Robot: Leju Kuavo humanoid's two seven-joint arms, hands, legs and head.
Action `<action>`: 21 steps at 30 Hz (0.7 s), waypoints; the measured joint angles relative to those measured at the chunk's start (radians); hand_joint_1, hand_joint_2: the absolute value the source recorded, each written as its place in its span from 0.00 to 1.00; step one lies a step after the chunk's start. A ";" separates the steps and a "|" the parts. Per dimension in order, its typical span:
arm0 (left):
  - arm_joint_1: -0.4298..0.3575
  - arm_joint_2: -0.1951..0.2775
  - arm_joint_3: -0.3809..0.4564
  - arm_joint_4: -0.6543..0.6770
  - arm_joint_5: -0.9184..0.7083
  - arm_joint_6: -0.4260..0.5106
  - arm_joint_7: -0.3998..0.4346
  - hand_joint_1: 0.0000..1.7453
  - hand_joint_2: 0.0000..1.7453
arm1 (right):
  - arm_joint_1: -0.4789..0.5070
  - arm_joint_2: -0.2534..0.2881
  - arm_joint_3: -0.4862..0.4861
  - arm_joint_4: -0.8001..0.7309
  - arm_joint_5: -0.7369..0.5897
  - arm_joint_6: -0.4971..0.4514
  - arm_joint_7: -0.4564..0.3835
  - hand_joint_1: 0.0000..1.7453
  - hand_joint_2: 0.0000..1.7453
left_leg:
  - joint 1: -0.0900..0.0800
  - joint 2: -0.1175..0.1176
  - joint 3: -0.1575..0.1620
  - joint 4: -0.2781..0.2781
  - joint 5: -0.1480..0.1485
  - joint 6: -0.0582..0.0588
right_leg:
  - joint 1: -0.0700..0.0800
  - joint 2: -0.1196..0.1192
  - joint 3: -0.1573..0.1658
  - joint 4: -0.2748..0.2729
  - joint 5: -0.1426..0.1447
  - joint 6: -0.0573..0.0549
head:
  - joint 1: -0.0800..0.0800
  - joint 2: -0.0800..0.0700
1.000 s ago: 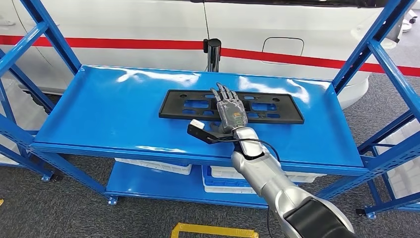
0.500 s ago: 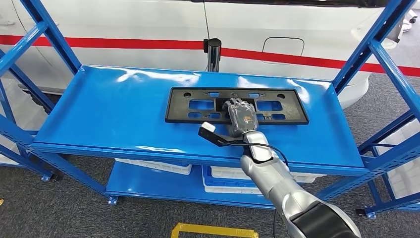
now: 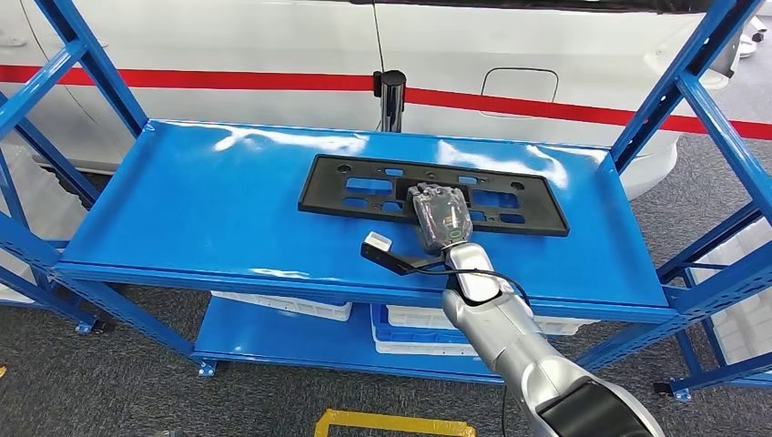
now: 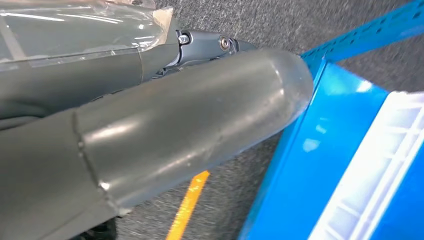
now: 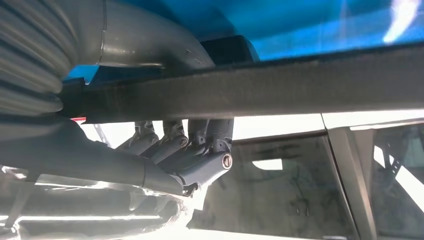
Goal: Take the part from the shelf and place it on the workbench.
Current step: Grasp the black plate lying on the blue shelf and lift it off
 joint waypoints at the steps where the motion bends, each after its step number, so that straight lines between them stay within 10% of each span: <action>1: 0.001 -0.003 0.005 -0.009 0.011 -0.002 -0.006 0.00 0.00 | 0.000 0.000 0.000 -0.007 0.001 -0.008 -0.004 1.00 1.00 | 0.000 0.000 0.000 0.000 0.000 0.000 | 0.000 0.000 0.000 0.000 0.000 0.000 | 0.000 0.000; 21: 0.073 -0.057 0.013 -0.244 0.109 0.018 -0.017 0.00 0.00 | -0.082 0.016 -0.001 -0.422 -0.007 -0.115 -0.153 1.00 1.00 | 0.000 0.000 -0.001 0.000 0.000 0.000 | 0.000 0.001 0.000 0.000 0.000 0.000 | 0.000 0.000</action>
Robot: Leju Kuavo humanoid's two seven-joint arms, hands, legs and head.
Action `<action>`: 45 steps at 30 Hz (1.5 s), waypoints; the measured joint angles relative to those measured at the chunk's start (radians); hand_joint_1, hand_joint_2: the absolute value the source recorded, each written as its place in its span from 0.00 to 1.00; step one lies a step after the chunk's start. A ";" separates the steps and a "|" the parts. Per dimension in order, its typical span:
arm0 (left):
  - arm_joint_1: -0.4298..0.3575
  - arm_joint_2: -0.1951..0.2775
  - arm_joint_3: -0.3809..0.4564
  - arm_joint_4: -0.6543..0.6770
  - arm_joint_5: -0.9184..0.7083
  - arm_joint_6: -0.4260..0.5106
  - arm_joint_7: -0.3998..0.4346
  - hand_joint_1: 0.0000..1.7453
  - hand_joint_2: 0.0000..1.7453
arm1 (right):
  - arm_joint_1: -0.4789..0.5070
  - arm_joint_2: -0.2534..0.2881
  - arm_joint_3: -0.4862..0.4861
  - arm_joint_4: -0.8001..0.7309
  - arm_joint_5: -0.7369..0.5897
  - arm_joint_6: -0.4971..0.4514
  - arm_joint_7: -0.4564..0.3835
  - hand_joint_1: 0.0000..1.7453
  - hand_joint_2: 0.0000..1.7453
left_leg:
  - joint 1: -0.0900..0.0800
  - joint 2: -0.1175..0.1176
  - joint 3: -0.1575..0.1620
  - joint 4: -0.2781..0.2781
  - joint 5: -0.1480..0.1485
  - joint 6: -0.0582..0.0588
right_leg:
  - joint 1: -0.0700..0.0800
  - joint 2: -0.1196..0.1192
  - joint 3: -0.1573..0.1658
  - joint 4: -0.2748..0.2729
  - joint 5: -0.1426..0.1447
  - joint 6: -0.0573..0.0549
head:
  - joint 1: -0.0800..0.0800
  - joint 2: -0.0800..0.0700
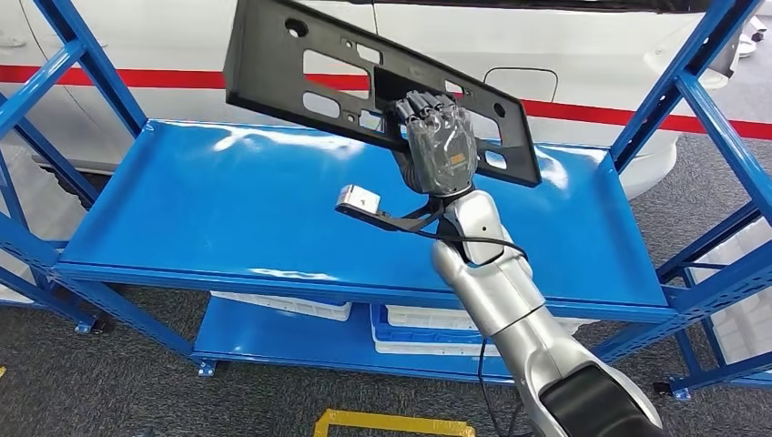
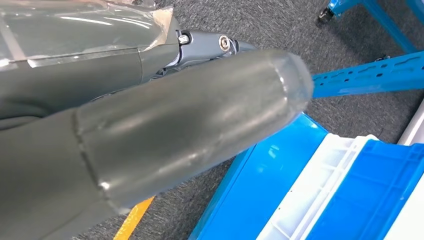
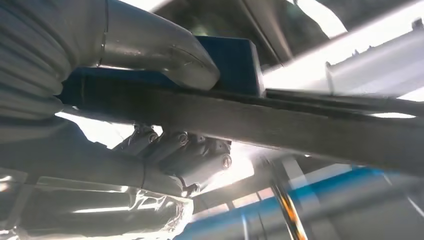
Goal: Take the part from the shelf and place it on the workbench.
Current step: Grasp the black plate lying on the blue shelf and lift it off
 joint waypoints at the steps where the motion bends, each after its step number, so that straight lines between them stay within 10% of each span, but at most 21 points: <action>1: 0.001 -0.001 0.000 -0.002 0.004 -0.001 0.000 0.00 0.00 | -0.008 0.005 -0.001 -0.029 0.000 0.000 -0.015 1.00 1.00 | 0.000 0.000 0.000 0.000 0.000 0.000 | 0.000 0.000 0.000 0.000 0.000 0.000 | 0.000 0.000; 14: 0.024 -0.015 -0.019 -0.061 0.009 0.013 0.000 0.00 0.00 | -0.049 0.088 -0.008 -0.142 -0.061 0.000 -0.108 1.00 1.00 | 0.000 0.000 0.000 0.000 0.000 0.000 | 0.000 0.000 0.000 0.000 0.000 0.000 | 0.000 0.000; 28: -0.042 0.013 0.001 0.161 0.038 -0.105 0.033 0.00 0.00 | -0.025 0.111 0.017 -0.224 -0.518 0.001 -0.241 1.00 1.00 | -0.001 0.003 0.006 -0.009 0.006 0.015 | -0.004 0.001 -0.002 0.002 -0.002 0.008 | 0.000 0.000; 34: -0.052 0.017 0.003 0.198 0.037 -0.116 0.044 0.00 0.00 | -0.013 0.099 0.041 -0.251 -0.535 0.002 -0.207 1.00 1.00 | 0.009 0.016 0.013 -0.027 0.020 0.022 | -0.025 -0.005 -0.123 0.293 -0.133 0.019 | 0.003 0.000; 39: -0.056 0.019 0.005 0.209 0.037 -0.128 0.048 0.00 0.00 | -0.007 0.093 0.055 -0.271 -0.539 0.003 -0.188 1.00 1.00 | 0.022 0.016 -0.003 -0.006 0.019 -0.008 | -0.050 -0.011 0.019 0.051 -0.043 0.072 | 0.005 0.000; 43: -0.057 0.021 0.006 0.212 0.037 -0.132 0.049 0.00 0.00 | -0.006 0.090 0.062 -0.280 -0.541 0.005 -0.184 1.00 1.00 | 0.025 0.011 -0.023 0.014 0.021 -0.033 | -0.053 -0.003 0.015 0.033 -0.033 0.046 | 0.004 0.000; 45: -0.057 0.023 0.006 0.214 0.036 -0.144 0.050 0.00 0.00 | -0.007 0.090 0.067 -0.284 -0.545 0.010 -0.175 1.00 1.00 | 0.031 0.015 -0.044 0.059 -0.023 -0.044 | -0.055 -0.005 0.004 0.033 -0.022 0.027 | 0.002 0.000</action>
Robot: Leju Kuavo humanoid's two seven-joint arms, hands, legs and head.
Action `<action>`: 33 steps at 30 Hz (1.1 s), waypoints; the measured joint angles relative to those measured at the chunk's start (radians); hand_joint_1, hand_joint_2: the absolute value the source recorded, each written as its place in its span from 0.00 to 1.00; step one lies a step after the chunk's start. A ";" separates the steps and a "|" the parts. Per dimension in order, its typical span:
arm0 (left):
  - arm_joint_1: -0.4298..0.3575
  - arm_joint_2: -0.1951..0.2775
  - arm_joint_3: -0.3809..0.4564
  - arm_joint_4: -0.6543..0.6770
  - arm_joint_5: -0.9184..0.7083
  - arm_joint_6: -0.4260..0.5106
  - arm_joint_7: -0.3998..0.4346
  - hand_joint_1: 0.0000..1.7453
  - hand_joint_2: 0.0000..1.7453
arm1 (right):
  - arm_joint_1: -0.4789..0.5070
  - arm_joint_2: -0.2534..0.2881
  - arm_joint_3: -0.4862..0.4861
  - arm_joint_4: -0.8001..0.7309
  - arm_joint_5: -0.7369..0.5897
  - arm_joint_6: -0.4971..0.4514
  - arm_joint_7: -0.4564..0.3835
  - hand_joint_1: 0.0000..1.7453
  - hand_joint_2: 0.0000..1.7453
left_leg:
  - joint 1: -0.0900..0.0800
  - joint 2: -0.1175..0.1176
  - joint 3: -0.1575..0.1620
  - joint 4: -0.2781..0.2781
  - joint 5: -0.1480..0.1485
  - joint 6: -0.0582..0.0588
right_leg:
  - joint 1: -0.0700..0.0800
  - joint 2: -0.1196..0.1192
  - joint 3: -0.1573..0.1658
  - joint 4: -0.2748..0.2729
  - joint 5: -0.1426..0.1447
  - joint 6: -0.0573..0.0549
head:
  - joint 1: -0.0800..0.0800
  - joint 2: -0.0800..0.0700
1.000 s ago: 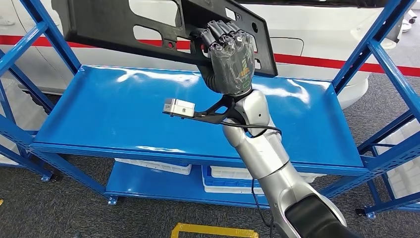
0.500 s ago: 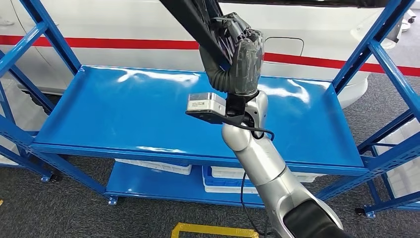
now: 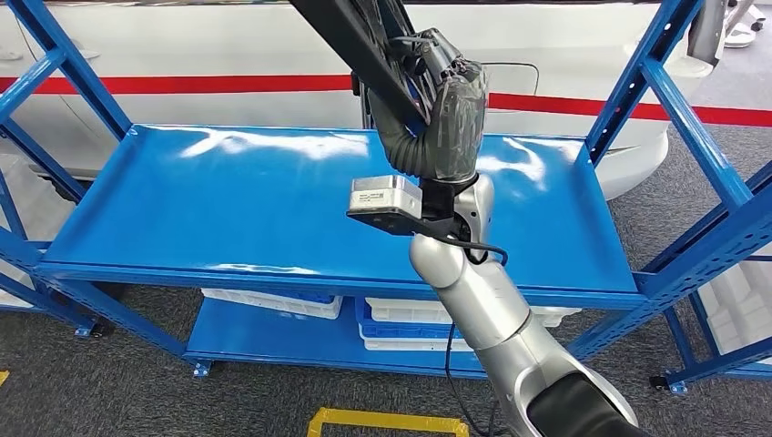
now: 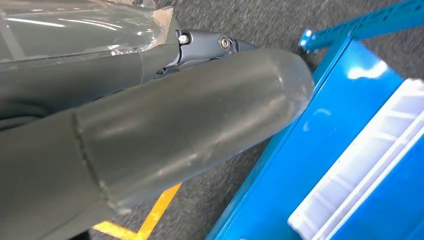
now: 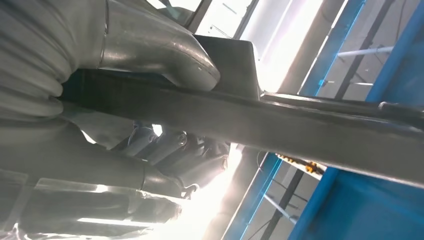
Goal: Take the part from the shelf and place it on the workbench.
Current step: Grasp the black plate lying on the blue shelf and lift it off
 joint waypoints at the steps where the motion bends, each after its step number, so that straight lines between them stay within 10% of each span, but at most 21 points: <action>1: 0.000 0.001 0.000 0.001 -0.001 -0.007 0.001 0.00 0.00 | 0.000 0.000 0.002 -0.002 -0.003 0.003 0.005 1.00 1.00 | 0.002 0.003 -0.020 0.052 -0.042 -0.005 | 0.002 -0.001 -0.007 0.000 0.006 -0.009 | -0.001 0.000; 3: 0.000 0.003 0.000 0.003 -0.001 -0.017 0.001 0.00 0.00 | 0.001 -0.003 0.005 -0.004 -0.012 0.007 0.013 1.00 1.00 | 0.002 0.006 -0.065 0.189 -0.123 -0.011 | 0.008 -0.004 -0.023 0.000 0.017 -0.022 | -0.001 0.000; 5: 0.000 0.004 0.000 0.003 -0.001 -0.020 0.001 0.00 0.00 | 0.003 -0.007 0.007 -0.004 -0.021 0.009 0.016 1.00 1.00 | 0.002 0.007 -0.067 0.245 -0.141 -0.010 | 0.015 -0.005 -0.037 0.001 0.029 -0.026 | -0.001 0.000; 9: -0.002 0.010 0.000 0.003 -0.002 -0.023 -0.001 0.00 0.00 | 0.002 -0.010 0.010 -0.004 -0.026 0.010 0.018 1.00 1.00 | -0.005 0.007 0.102 0.011 -0.069 0.017 | 0.024 -0.005 -0.055 0.000 0.051 -0.018 | 0.000 0.000; 13: -0.003 0.013 0.000 0.003 -0.002 -0.028 -0.003 0.00 0.00 | 0.001 -0.012 0.011 -0.004 -0.026 0.010 0.019 1.00 1.00 | -0.018 0.007 0.127 -0.054 -0.045 0.032 | 0.022 -0.011 -0.060 -0.004 0.071 0.008 | 0.000 0.000; 19: -0.005 0.013 0.001 0.004 -0.003 -0.032 -0.005 0.00 0.00 | 0.007 -0.019 0.017 -0.004 -0.036 0.014 0.019 1.00 1.00 | -0.015 0.019 0.072 -0.082 0.027 0.049 | 0.023 -0.012 -0.144 0.245 -0.095 -0.002 | 0.006 0.000; 21: -0.005 0.014 0.001 0.006 0.000 -0.034 -0.005 0.00 0.00 | 0.010 -0.019 0.018 -0.004 -0.039 0.017 0.019 1.00 1.00 | -0.014 0.020 0.044 -0.077 0.045 0.044 | 0.019 -0.012 -0.116 0.261 -0.081 0.019 | 0.006 0.000; 24: -0.006 0.015 0.003 0.009 0.002 -0.038 -0.005 0.00 0.00 | 0.010 -0.016 0.019 -0.005 -0.038 0.021 0.020 1.00 1.00 | -0.012 0.020 0.004 -0.056 0.064 0.029 | 0.014 -0.012 0.021 0.076 -0.050 0.039 | 0.006 0.000; 29: -0.005 0.020 0.007 0.014 0.003 -0.052 -0.005 0.00 0.00 | 0.011 -0.013 0.018 -0.007 -0.052 0.042 0.026 1.00 1.00 | -0.012 0.017 -0.025 -0.036 0.080 0.004 | 0.017 -0.011 0.049 0.000 -0.054 0.003 | 0.005 0.000; 33: -0.004 0.023 0.011 0.019 0.004 -0.060 -0.004 0.00 0.00 | 0.011 -0.013 0.017 -0.009 -0.068 0.055 0.028 1.00 1.00 | -0.004 0.012 -0.087 0.149 -0.080 -0.017 | 0.015 -0.015 0.015 -0.001 -0.016 -0.032 | 0.004 0.000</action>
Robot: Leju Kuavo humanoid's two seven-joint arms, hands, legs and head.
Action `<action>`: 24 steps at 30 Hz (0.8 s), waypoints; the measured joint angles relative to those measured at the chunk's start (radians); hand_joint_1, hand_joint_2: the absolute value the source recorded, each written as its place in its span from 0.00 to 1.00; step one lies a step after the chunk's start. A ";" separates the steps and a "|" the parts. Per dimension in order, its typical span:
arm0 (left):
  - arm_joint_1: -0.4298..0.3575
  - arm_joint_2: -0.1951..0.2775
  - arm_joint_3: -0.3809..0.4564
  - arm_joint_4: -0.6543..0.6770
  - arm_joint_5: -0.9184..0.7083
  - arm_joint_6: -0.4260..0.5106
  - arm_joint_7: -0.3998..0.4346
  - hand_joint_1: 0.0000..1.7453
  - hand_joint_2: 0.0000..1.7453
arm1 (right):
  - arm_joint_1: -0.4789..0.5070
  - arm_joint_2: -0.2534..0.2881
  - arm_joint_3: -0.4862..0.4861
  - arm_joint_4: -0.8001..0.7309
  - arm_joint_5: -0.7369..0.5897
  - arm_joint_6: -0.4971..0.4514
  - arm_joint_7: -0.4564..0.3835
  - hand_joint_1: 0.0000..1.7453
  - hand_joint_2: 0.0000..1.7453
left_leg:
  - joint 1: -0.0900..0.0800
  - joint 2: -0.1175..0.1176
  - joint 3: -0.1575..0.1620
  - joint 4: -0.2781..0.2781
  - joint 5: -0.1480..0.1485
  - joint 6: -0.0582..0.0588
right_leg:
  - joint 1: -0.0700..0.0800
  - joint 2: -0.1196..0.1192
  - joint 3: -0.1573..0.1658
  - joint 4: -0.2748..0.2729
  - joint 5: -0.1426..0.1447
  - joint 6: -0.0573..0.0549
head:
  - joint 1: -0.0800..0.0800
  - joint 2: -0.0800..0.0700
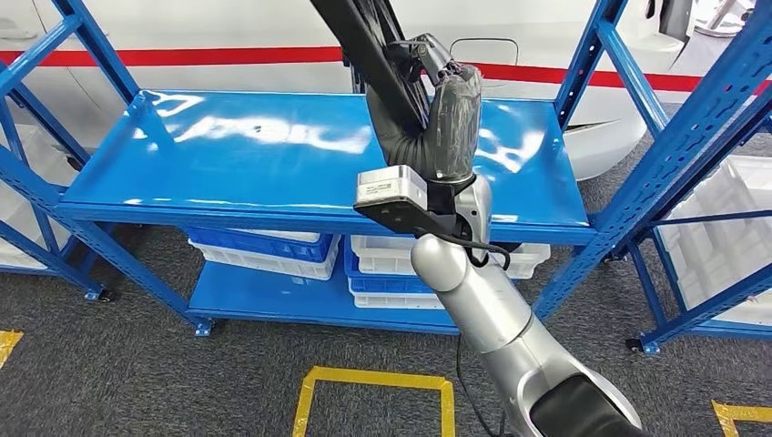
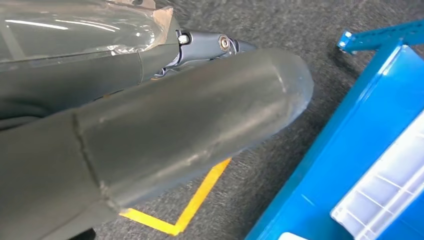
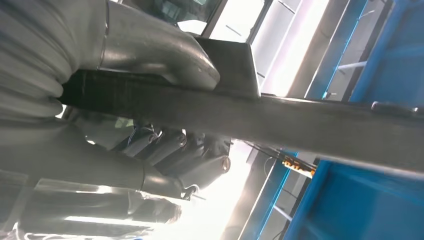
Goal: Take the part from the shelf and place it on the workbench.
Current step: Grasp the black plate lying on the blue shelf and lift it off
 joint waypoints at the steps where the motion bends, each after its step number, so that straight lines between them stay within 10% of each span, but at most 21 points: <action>1: 0.000 0.000 0.001 0.000 0.000 -0.002 0.000 0.00 0.00 | 0.002 -0.001 0.000 0.000 -0.011 0.003 0.000 1.00 1.00 | 0.001 0.000 -0.013 0.062 -0.028 -0.003 | 0.002 0.000 -0.011 0.001 0.009 -0.001 | 0.000 0.000; 3: 0.000 0.001 0.003 0.001 0.000 -0.007 0.000 0.00 0.00 | 0.007 -0.004 -0.003 0.000 -0.041 0.011 -0.002 1.00 1.00 | 0.001 0.000 0.006 0.097 -0.022 -0.002 | 0.005 0.000 -0.033 0.002 0.026 0.001 | 0.000 0.000; 7: -0.005 0.002 0.003 0.001 0.000 -0.012 0.000 0.00 0.00 | 0.011 -0.010 -0.015 -0.004 -0.078 0.019 -0.008 1.00 1.00 | -0.004 -0.005 0.192 -0.142 0.027 0.021 | 0.010 0.002 -0.061 0.001 0.057 0.016 | 0.000 0.000; 9: -0.007 0.003 0.004 0.001 0.000 -0.012 -0.001 0.00 0.00 | 0.011 -0.012 -0.018 -0.006 -0.086 0.022 -0.010 1.00 1.00 | -0.012 -0.007 0.221 -0.197 0.019 0.033 | 0.009 0.000 -0.066 -0.004 0.073 0.030 | 0.001 0.000; 12: -0.007 0.004 0.004 0.001 0.001 -0.014 -0.001 0.00 0.00 | 0.015 -0.017 -0.021 -0.007 -0.111 0.032 -0.013 1.00 1.00 | -0.013 0.000 0.208 -0.220 0.056 0.051 | 0.009 -0.001 -0.080 -0.001 0.072 0.043 | 0.002 0.000; 16: -0.006 0.002 0.005 0.001 0.001 -0.016 -0.001 0.00 0.00 | 0.034 -0.033 -0.030 -0.009 -0.163 0.048 -0.031 1.00 1.00 | -0.011 0.006 0.158 -0.233 0.108 0.065 | 0.009 0.000 -0.147 0.206 -0.073 0.028 | 0.004 0.000; 18: -0.005 0.001 0.005 0.001 0.000 -0.019 0.000 0.00 0.00 | 0.059 -0.044 -0.036 -0.014 -0.192 0.057 -0.043 1.00 1.00 | -0.010 0.007 0.126 -0.231 0.131 0.062 | 0.006 0.000 -0.140 0.268 -0.078 0.046 | 0.004 0.000; 21: -0.004 0.000 0.005 0.001 -0.001 -0.021 0.000 0.00 0.00 | 0.094 -0.057 -0.045 -0.034 -0.231 0.071 -0.059 1.00 1.00 | -0.007 0.007 0.078 -0.216 0.159 0.048 | -0.002 0.000 -0.018 0.126 -0.031 0.077 | 0.004 0.000; 24: -0.003 0.000 0.006 0.001 -0.002 -0.022 -0.001 0.00 0.00 | 0.119 -0.065 -0.052 -0.056 -0.246 0.078 -0.067 1.00 1.00 | -0.010 0.007 0.049 -0.202 0.182 0.032 | 0.006 0.004 0.060 -0.008 -0.058 0.062 | 0.005 0.000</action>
